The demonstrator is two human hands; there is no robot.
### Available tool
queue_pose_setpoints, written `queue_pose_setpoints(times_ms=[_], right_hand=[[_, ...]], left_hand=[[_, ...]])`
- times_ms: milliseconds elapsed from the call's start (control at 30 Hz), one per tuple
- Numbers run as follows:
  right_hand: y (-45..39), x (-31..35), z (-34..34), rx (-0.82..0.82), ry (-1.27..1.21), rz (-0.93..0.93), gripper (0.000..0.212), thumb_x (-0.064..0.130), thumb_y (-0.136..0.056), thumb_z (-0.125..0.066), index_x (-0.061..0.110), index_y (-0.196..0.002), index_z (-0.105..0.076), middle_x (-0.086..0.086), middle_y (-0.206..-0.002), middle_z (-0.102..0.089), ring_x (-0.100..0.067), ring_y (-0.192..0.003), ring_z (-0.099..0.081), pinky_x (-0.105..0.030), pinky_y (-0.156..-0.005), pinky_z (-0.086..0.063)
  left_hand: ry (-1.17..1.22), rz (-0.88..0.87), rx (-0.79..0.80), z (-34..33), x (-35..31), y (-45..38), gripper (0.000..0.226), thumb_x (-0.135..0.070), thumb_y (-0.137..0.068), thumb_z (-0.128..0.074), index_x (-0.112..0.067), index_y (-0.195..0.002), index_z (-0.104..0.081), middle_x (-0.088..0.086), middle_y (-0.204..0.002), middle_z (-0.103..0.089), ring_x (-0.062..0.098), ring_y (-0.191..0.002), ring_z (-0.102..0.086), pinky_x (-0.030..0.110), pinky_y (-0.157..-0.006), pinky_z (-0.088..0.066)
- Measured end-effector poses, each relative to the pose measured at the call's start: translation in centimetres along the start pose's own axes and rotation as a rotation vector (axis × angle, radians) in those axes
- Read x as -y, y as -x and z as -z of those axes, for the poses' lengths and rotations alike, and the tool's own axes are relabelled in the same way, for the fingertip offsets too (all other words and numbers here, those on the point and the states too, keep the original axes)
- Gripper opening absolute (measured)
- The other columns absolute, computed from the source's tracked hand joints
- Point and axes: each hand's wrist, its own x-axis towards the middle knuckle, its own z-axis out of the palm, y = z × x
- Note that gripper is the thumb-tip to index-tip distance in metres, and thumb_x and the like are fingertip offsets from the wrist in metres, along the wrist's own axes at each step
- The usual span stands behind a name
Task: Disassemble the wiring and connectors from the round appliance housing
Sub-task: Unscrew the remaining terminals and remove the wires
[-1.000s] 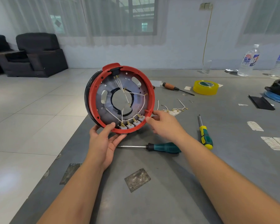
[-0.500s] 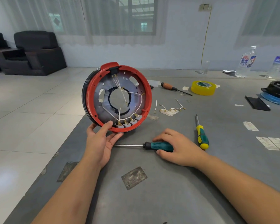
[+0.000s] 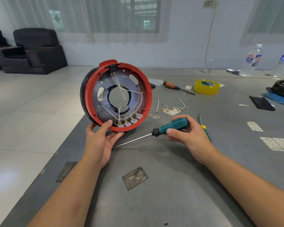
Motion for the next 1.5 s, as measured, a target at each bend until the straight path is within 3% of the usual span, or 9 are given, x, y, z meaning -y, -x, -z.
queue_pose_setpoints(times_ms=[100,233,400,567,767,900,1067,1300,1500], right_hand=[[-0.1,-0.2,-0.9,-0.038,-0.312,-0.037,0.052,0.016,-0.075,-0.084,0.01,-0.118,-0.057,-0.028,-0.124,-0.064,-0.041,-0.107,-0.071,-0.049,-0.084,-0.061],[-0.4,-0.4,-1.8,-0.046,-0.478,-0.103,0.044,0.015,-0.083,-0.075,0.019,-0.12,-0.05,-0.021,-0.122,-0.069,-0.048,-0.106,-0.069,-0.056,-0.082,-0.06],[-1.0,-0.6,-2.0,-0.073,-0.435,-0.113,0.038,0.012,-0.097,-0.065,0.025,-0.123,-0.04,-0.028,-0.129,-0.059,-0.05,-0.103,-0.07,-0.059,-0.082,-0.06],[-2.3,0.3,-2.8,-0.172,-0.351,-0.127,0.056,0.006,-0.093,-0.071,0.029,-0.13,-0.036,-0.025,-0.127,-0.06,-0.04,-0.095,-0.075,-0.043,-0.073,-0.063],[-3.2,-0.2,-4.2,-0.181,-0.377,-0.154,0.079,-0.01,-0.085,-0.074,0.031,-0.138,-0.033,-0.024,-0.129,-0.058,-0.034,-0.097,-0.075,-0.041,-0.074,-0.063],[-3.1,-0.9,-4.0,-0.194,-0.326,-0.102,0.076,-0.005,-0.087,-0.075,0.033,-0.137,-0.033,-0.023,-0.128,-0.057,-0.034,-0.095,-0.076,-0.038,-0.071,-0.063],[-3.4,-0.1,-2.9,-0.2,-0.187,0.025,0.079,0.006,-0.087,-0.079,0.049,-0.135,-0.034,-0.022,-0.133,-0.052,-0.033,-0.091,-0.077,-0.04,-0.072,-0.063],[-4.1,1.6,-2.2,-0.182,-0.245,0.199,0.07,0.005,-0.088,-0.075,0.036,-0.137,-0.037,-0.032,-0.13,-0.053,-0.039,-0.1,-0.073,-0.045,-0.078,-0.062],[-4.4,2.1,-2.2,-0.214,-0.262,0.267,0.068,0.002,-0.091,-0.073,0.032,-0.139,-0.034,-0.033,-0.132,-0.05,-0.038,-0.099,-0.074,-0.045,-0.081,-0.062]], left_hand=[[-0.007,-0.008,0.003,-0.1,0.1,0.1,0.065,-0.003,-0.096,-0.072,-0.019,-0.15,-0.039,0.017,-0.121,-0.07,0.039,-0.098,-0.078,0.049,-0.078,-0.066],[-0.019,-0.013,0.008,-0.1,0.1,0.1,0.067,-0.003,-0.096,-0.073,-0.02,-0.15,-0.037,0.017,-0.125,-0.069,0.039,-0.098,-0.079,0.047,-0.076,-0.066],[-0.03,-0.015,0.008,-0.3,0.2,0.2,0.066,-0.005,-0.097,-0.073,-0.021,-0.149,-0.038,0.018,-0.127,-0.067,0.037,-0.097,-0.079,0.047,-0.078,-0.066],[-0.018,-0.022,0.028,-0.4,0.0,0.4,0.068,-0.017,-0.094,-0.078,-0.02,-0.151,-0.04,0.017,-0.134,-0.065,0.041,-0.101,-0.077,0.052,-0.08,-0.066],[-0.018,-0.011,0.067,0.0,-0.1,0.6,0.068,-0.024,-0.093,-0.078,-0.023,-0.153,-0.046,0.014,-0.141,-0.064,0.043,-0.107,-0.075,0.055,-0.082,-0.065],[-0.029,-0.028,0.073,0.2,-0.1,0.3,0.062,-0.019,-0.096,-0.075,-0.025,-0.152,-0.049,0.012,-0.135,-0.07,0.042,-0.109,-0.075,0.053,-0.083,-0.065],[-0.023,-0.035,0.063,0.3,0.0,0.3,0.062,-0.015,-0.097,-0.075,-0.025,-0.152,-0.048,0.013,-0.132,-0.073,0.043,-0.109,-0.075,0.055,-0.084,-0.064],[-0.017,-0.048,0.024,0.1,-0.1,0.3,0.06,-0.011,-0.097,-0.074,-0.025,-0.149,-0.047,0.013,-0.131,-0.071,0.043,-0.104,-0.076,0.053,-0.08,-0.065],[-0.018,-0.05,0.039,0.1,-0.1,0.4,0.064,-0.009,-0.095,-0.075,-0.026,-0.149,-0.046,0.016,-0.136,-0.068,0.043,-0.107,-0.075,0.06,-0.088,-0.063]])
